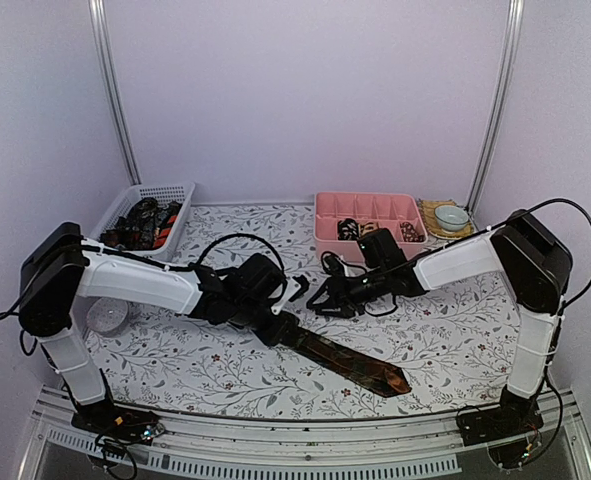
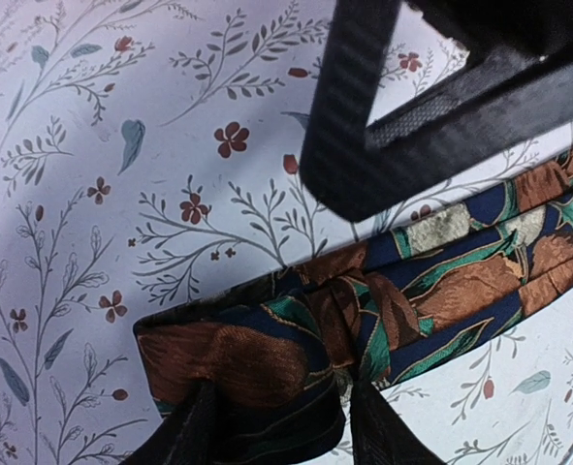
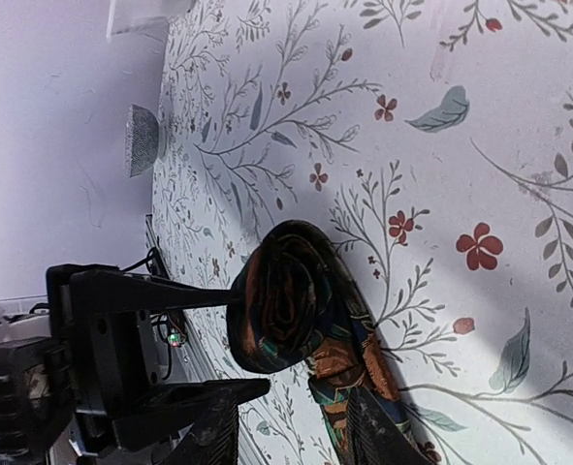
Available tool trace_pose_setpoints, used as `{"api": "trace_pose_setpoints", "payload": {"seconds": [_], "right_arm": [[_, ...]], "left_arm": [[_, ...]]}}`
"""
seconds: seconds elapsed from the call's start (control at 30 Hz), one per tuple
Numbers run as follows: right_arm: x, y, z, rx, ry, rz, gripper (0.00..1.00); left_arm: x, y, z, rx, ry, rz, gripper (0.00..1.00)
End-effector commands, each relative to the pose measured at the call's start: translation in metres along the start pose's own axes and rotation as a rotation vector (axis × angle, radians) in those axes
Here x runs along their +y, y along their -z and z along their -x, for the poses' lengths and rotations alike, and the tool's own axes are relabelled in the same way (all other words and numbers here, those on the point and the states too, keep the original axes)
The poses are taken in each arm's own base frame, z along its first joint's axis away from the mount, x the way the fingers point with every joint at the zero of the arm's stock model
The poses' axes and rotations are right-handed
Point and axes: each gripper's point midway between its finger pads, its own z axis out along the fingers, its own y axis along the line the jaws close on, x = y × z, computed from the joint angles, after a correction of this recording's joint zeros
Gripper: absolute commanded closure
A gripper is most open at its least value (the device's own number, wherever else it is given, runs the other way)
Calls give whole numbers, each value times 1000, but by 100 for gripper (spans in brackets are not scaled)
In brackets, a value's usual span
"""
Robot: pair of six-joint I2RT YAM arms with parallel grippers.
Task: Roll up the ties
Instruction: Roll the tie at the center of the board.
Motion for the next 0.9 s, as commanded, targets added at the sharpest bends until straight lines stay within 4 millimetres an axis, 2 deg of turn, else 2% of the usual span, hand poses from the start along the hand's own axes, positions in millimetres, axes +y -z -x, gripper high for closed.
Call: {"api": "trace_pose_setpoints", "payload": {"seconds": [0.0,0.2,0.4,0.53,0.7,0.87], "right_arm": [[-31,-29,-17,66,-91,-19,62],[-24,-46,-33,115,-130,37,57],[-19,-46,-34,115,-154,57,56],[-22,-53,-35,129,-155,38,56],[-34,-63,-43,153,-163,14,59],[-40,-67,-48,161,-172,5,66]], "left_arm": [[-1,3,-7,11,28,-42,53],[-3,3,-7,11,25,-60,53],[-6,0,-10,23,25,-72,54],[-6,-1,-10,27,25,-75,55],[-5,2,-8,21,25,-69,55],[-5,3,-6,17,23,-72,54]]}}
